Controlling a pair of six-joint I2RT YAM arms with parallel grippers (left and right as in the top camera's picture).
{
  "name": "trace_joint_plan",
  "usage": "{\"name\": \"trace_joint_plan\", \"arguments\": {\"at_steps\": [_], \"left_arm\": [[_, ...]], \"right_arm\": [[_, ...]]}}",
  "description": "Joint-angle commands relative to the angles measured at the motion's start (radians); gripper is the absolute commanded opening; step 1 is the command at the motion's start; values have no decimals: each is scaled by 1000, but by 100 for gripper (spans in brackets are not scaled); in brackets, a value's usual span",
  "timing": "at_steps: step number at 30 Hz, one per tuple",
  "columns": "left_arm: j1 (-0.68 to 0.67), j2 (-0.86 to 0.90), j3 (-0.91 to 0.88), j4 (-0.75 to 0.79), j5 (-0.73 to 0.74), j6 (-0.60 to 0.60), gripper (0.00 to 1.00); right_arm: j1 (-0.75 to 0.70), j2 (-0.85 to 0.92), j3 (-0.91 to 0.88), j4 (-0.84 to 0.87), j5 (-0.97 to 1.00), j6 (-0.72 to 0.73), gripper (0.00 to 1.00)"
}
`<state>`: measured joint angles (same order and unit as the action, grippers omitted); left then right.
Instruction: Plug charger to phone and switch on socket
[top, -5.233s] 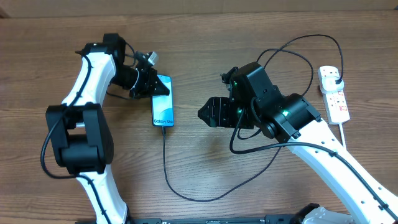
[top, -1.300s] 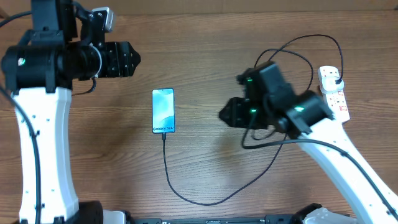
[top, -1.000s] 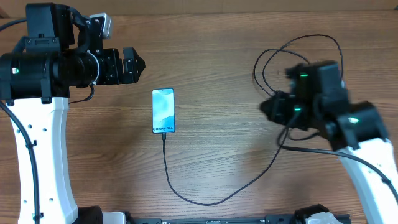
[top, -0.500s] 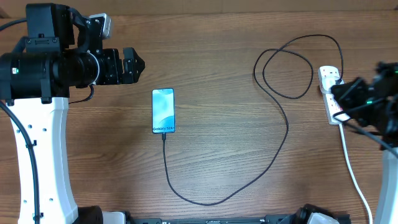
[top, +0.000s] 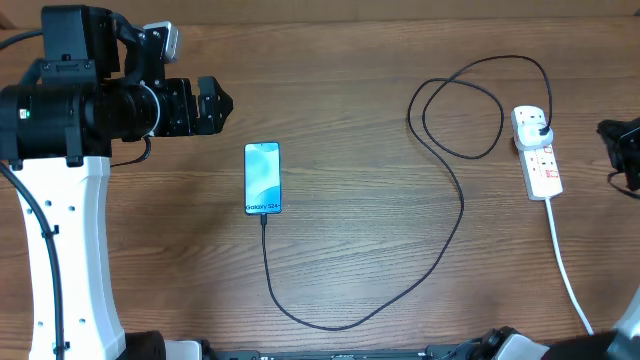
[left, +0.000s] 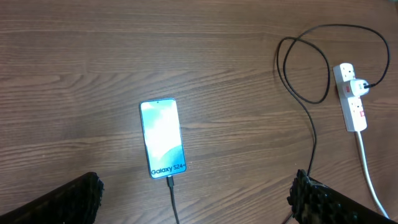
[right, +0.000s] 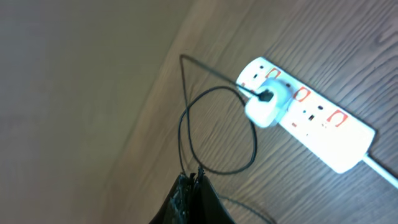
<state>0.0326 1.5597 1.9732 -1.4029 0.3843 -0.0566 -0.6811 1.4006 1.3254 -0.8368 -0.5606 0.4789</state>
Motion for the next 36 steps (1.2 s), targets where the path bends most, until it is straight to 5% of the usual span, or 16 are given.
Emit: {"name": "trace_joint_plan", "arguments": {"at_steps": [1, 23, 36], "left_arm": [[0, -10, 6, 0, -3, -3, 99], [0, -10, 6, 1, -3, -3, 100], [0, -10, 6, 0, -3, -3, 100]], "right_arm": [[-25, 76, 12, 25, -29, 30, 4], [-119, 420, -140, 447, -230, 121, 4], [-116, 553, -150, 529, -231, 120, 4]]}}
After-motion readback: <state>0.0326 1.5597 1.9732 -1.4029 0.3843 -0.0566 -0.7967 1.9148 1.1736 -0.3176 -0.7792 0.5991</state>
